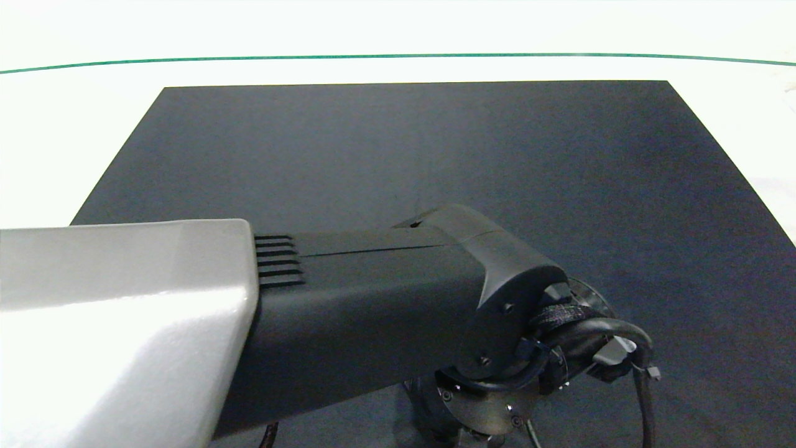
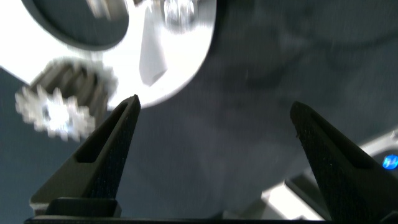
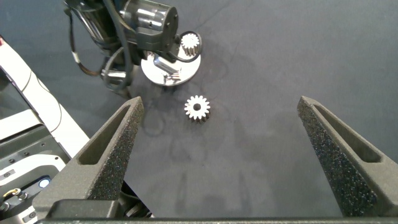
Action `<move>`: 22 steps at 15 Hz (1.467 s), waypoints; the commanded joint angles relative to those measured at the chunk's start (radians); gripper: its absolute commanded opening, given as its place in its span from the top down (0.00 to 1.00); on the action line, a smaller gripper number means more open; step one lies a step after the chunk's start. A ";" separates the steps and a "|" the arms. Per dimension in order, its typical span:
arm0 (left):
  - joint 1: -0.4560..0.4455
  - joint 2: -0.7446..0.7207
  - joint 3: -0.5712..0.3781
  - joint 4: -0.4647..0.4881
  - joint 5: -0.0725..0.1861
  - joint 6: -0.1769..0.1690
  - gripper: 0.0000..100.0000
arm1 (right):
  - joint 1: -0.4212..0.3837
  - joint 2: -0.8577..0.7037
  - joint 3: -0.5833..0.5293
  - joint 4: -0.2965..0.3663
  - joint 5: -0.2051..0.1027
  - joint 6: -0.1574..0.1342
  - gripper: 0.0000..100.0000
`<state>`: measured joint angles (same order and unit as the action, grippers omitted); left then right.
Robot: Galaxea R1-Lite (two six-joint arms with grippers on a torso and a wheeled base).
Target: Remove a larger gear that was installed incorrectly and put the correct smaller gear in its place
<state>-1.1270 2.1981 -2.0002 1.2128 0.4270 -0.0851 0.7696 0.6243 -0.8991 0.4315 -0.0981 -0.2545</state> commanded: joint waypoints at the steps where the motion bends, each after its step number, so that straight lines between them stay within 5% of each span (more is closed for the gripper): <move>1: -0.005 -0.049 0.000 0.037 0.044 -0.013 0.00 | 0.000 -0.001 -0.001 -0.002 0.000 -0.003 0.00; 2: -0.013 -0.058 0.000 0.048 0.096 -0.024 0.00 | 0.000 -0.003 -0.001 -0.007 0.000 -0.005 0.00; 3: -0.014 -0.078 0.000 0.044 0.102 -0.041 0.00 | -0.001 -0.008 -0.003 -0.016 -0.002 -0.006 0.00; 6: -0.008 -0.084 0.000 -0.013 0.104 -0.064 0.00 | -0.001 -0.023 -0.006 -0.030 -0.002 -0.028 0.00; 10: -0.002 -0.087 0.000 -0.216 0.102 -0.117 0.00 | -0.001 -0.023 -0.006 -0.030 -0.002 -0.028 0.00; 12: 0.000 -0.095 0.000 -0.300 0.101 -0.116 0.00 | -0.001 -0.023 -0.006 -0.030 -0.002 -0.026 0.00; 22: 0.030 -0.095 0.000 -0.401 0.099 -0.105 0.08 | 0.000 -0.018 -0.001 -0.030 -0.002 -0.026 0.00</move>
<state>-1.0979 2.1051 -2.0002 0.8081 0.5232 -0.1885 0.7691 0.6043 -0.9019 0.3996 -0.0989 -0.2789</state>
